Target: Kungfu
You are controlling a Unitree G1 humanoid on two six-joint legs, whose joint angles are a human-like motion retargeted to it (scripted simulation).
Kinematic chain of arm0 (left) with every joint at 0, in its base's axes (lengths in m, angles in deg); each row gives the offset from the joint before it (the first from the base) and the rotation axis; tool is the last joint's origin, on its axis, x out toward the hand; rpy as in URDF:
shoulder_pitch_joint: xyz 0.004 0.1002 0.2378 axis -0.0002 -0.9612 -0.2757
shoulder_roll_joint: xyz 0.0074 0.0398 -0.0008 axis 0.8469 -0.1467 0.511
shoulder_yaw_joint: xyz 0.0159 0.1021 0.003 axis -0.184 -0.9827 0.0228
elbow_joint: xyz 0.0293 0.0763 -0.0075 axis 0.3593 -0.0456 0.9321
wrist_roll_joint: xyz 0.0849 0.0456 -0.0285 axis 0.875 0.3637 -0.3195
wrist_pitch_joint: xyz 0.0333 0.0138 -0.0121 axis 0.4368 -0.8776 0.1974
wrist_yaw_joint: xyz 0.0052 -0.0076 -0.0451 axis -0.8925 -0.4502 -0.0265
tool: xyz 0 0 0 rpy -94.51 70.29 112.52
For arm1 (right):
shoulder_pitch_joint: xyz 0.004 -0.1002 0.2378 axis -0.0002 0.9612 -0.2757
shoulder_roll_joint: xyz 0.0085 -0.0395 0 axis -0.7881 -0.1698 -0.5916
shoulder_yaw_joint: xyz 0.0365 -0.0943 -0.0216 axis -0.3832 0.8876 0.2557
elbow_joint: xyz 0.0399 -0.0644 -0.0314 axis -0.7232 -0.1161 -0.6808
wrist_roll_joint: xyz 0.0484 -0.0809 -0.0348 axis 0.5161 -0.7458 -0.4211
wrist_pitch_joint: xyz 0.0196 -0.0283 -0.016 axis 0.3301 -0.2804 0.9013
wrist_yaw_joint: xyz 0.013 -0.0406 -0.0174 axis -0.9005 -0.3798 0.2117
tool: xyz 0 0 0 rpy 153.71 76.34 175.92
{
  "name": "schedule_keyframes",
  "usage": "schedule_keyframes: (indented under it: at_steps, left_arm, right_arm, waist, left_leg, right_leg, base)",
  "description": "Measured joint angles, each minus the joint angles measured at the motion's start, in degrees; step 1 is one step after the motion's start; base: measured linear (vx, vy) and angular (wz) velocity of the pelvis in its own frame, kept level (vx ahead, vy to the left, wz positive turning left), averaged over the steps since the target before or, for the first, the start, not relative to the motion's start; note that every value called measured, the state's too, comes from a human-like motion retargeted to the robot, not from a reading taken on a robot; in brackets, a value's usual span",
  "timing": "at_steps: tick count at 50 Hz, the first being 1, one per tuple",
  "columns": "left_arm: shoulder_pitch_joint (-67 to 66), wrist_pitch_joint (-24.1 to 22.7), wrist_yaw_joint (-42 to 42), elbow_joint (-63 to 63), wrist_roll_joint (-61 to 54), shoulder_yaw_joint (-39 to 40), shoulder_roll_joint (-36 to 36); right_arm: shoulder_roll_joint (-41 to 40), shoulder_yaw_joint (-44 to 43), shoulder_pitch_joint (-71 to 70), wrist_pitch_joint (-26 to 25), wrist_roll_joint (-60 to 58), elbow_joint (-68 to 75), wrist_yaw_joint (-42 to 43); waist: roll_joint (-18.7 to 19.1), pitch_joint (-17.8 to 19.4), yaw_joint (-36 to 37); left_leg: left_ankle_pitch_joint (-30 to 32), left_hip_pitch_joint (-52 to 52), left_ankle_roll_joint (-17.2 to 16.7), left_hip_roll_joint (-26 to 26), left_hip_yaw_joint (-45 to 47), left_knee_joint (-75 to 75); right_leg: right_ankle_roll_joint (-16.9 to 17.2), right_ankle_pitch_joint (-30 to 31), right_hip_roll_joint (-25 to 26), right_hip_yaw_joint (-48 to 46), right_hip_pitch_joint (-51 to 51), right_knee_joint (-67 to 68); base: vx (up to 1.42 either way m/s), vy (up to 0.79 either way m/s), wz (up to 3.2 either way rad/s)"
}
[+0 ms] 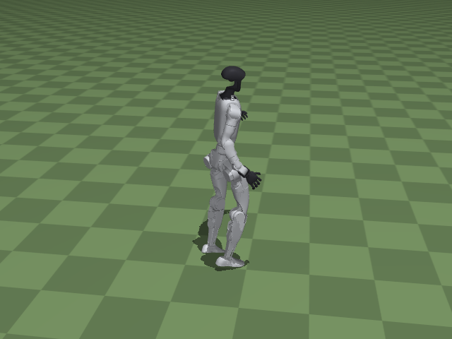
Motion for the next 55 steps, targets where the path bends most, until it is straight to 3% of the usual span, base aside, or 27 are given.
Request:
schedule_keyframes:
  at_steps: [2,3,5,7,9,10,11,14,17,20,22,24,27,29,31,35,41,45,48,52,55]
  left_arm:
    - [5.52,-1.65,-2.87,-5.17,-21.12,-0.33,5.08]
    - [9.61,-2.32,-2.91,-7.66,-31.26,-1.28,8.03]
    - [22.87,-3.66,-2.52,-10.46,-47.14,-3.54,14.14]
    - [40.89,-1.34,-4.96,-11.63,-55.62,-5.79,15.1]
    - [55.42,-1.8,-9.27,-15.19,-65.65,-10.02,11.27]
    - [61.76,-3.49,-11.57,-17.1,-71.81,-13.19,8.29]
    - [64.64,-5.15,-13.52,-19.48,-78.13,-15.75,4.53]
    - [68.39,-6.04,-20.55,-27.76,-95.13,-23.19,-5.86]
    - [67.67,-0.55,-30.83,-32.89,-101.63,-32.8,-13.7]
    - [65.6,5.61,-41.65,-32.34,-97.85,-43.36,-19.42]
    - [64.11,9.74,-48.97,-30.52,-95.63,-48.04,-23.38]
    - [62.31,12.48,-50.61,-28.49,-96.81,-50.76,-26.95]
    - [59.9,13.01,-48.04,-26.74,-99.54,-53.03,-30.02]
    - [58.67,11.72,-46.62,-26.87,-97.23,-53.96,-29.92]
    - [57.86,9.88,-45.79,-27.73,-92.34,-55.12,-28.17]
    - [57.77,4.02,-41.93,-31.09,-81.71,-56.27,-21.26]
    - [59.25,-6.87,-30.29,-34.6,-63.56,-49.77,-8.19]
    - [59.35,-14.78,-19.66,-36.55,-44.04,-43.78,4.24]
    - [60.62,-18.78,-8.45,-35.05,-28.03,-40.8,9.35]
    - [64.64,-21.13,0.47,-31.91,-21.43,-41.86,9.58]
    - [69.19,-20.59,-0.61,-29.79,-21.97,-41.68,7.31]
  right_arm:
    - [0.91,2.47,0.25,-0.45,5.42,-6.1,-3.82]
    - [1.22,3.8,0.69,-0.72,7.88,-9.73,-4.98]
    - [1.92,5.88,1.29,-1.8,13.14,-18.12,-7.5]
    - [1.17,6.91,2.63,-2.92,18.01,-24.76,-10.21]
    - [-0.42,7.12,3.27,-4.3,22.97,-29.03,-14.36]
    - [-1.46,6.93,3.82,-5.22,25.31,-30.83,-16.42]
    - [-1.85,7.73,4.9,-5.79,27.09,-32.25,-17.35]
    - [-1.02,8.44,6.29,-6.27,33.25,-36.31,-17.96]
    - [-0.12,6.37,5.82,-4.17,38.28,-39.47,-15.29]
    - [-0.18,4.09,5.51,-2.02,39.06,-41.56,-12.91]
    - [-0.95,2.87,4.07,-2.16,39.77,-42.7,-12.81]
    - [-1.86,2.29,2.99,-2.32,41.29,-43.98,-12.91]
    - [-2.77,0.62,2.66,-1.16,42.36,-46.3,-11.68]
    - [-2.54,-0.96,3.84,1.37,40.11,-47.96,-9.51]
    - [-2.36,-2.08,5.22,4.88,36.01,-49.58,-5.86]
    - [-1.7,-0.98,6.44,10.71,29.32,-54.24,2.73]
    - [9.32,1.02,3.03,9.55,24.75,-65.2,8.39]
    - [18.67,5.87,-9.1,6.84,15.91,-69.22,11.61]
    - [24.34,10.65,-21.37,5.63,13.61,-67.73,13.25]
    - [30.6,11.01,-37.13,6.14,14.29,-60.78,11.22]
    - [31.36,11.66,-50.61,4.82,7.41,-48.58,7.25]
  waist:
    - [-1.17,2.78,-2.4]
    - [-1.51,4.3,-2.7]
    - [-1.34,7.39,-0.61]
    - [-0.91,6.72,4.21]
    - [-1.92,5.85,6.68]
    - [-2.77,4.62,6.84]
    - [-2.61,2.76,5.53]
    - [-0.45,1.67,1.71]
    - [2.4,4.87,-4.1]
    - [4.21,7.39,-10.38]
    - [4.36,10.49,-13.17]
    - [4.72,13.4,-16.13]
    - [5.57,16.5,-17.82]
    - [6.53,16.89,-16.58]
    - [7.39,16.61,-14.94]
    - [9.2,15.47,-11.54]
    - [9.09,8.18,2.72]
    - [8.65,6.39,6.95]
    - [7.35,4.85,10.74]
    - [3.69,0.98,16.92]
    - [0.31,-1.94,20.6]
  left_leg:
    - [5.36,-4.9,0.0,-1.97,7.33,6.79]
    - [6.31,-6.63,0.0,-1.19,8.7,9.34]
    - [-1.35,-7.73,0.0,4.65,4.98,12.0]
    - [-8.39,-6.11,1.39,20.66,7.15,9.24]
    - [-9.38,-6.25,10.12,29.69,10.16,7.39]
    - [-8.92,-7.09,14.9,31.75,10.39,6.01]
    - [-7.63,-7.32,17.03,32.34,10.81,3.62]
    - [-4.97,-4.99,19.47,32.55,12.33,-4.74]
    - [-3.13,-3.9,17.98,33.02,11.9,-9.73]
    - [-4.44,-4.21,18.54,34.77,18.17,-9.48]
    - [-1.24,-2.83,17.41,35.4,23.4,-11.83]
    - [0.49,-1.41,13.99,35.72,24.78,-13.7]
    - [3.21,0.27,6.95,37.38,25.48,-15.01]
    - [4.65,1.86,2.45,38.35,27.88,-15.84]
    - [4.12,1.33,0.4,39.0,28.11,-14.78]
    - [1.63,-7.26,1.44,40.99,20.74,-7.31]
    - [-2.48,-11.15,2.08,37.49,17.17,-3.81]
    - [-3.77,-16.52,3.1,31.84,8.61,-0.37]
    - [-4.6,-19.0,4.32,24.95,2.07,1.28]
    - [-4.75,-23.45,6.53,14.63,-6.42,4.47]
    - [-5.08,-27.65,6.75,7.43,-11.38,7.43]
  right_leg:
    - [4.37,5.25,-6.03,0.8,2.38,-4.76]
    - [6.09,3.61,-7.55,0.25,3.61,-5.88]
    - [1.58,-4.25,-6.54,-1.12,5.48,-5.64]
    - [-8.63,-11.54,0.84,-3.63,5.11,-2.88]
    - [-10.04,-15.3,3.2,-1.49,2.5,2.43]
    - [-9.89,-17.0,3.66,-0.04,0.41,5.65]
    - [-10.27,-18.57,3.22,-0.36,-0.93,7.66]
    - [-10.88,-22.04,1.74,-0.64,-2.32,11.64]
    - [-10.36,-24.72,1.78,-2.08,-1.49,14.07]
    - [-9.39,-24.91,0.33,-5.99,0.11,13.46]
    - [-8.92,-24.95,0.28,-6.6,1.24,13.26]
    - [-8.2,-24.91,0.59,-7.28,2.22,13.35]
    - [-7.07,-24.84,0.98,-7.93,3.3,14.06]
    - [-6.56,-24.56,1.05,-8.24,3.34,14.44]
    - [-6.02,-23.72,0.71,-9.34,3.48,13.72]
    - [-4.82,-20.97,0.78,-13.26,5.06,9.15]
    - [-2.16,-19.14,-1.46,-14.04,8.94,3.28]
    - [2.85,-16.57,-2.79,-16.7,15.73,-2.07]
    - [7.37,-13.97,-2.52,-16.13,22.23,-6.1]
    - [6.48,-13.86,0.08,-6.74,29.11,-8.72]
    - [6.52,-16.14,2.64,-1.64,33.19,-11.68]
  base:
    - [-0.61,0.91,1.72]
    - [-0.49,0.22,0.8]
    - [-0.17,-0.78,-0.27]
    - [0.01,-1.31,-1.1]
    - [0.11,-0.71,-0.7]
    - [0.35,-0.37,-0.01]
    - [0.44,-0.17,0.16]
    - [0.28,0.22,0.15]
    - [0.01,0.25,0.96]
    - [-0.06,0.19,1.24]
    - [-0.14,0.3,0.62]
    - [-0.06,0.31,0.28]
    - [0.2,0.32,-0.12]
    - [0.38,0.36,-0.43]
    - [0.34,0.38,-0.08]
    - [0.16,0.3,0.57]
    - [0.29,0.44,0.57]
    - [0.22,0.52,1.92]
    - [0.23,0.46,2.67]
    - [0.29,0.14,2.93]
    - [0.3,0.15,2.67]
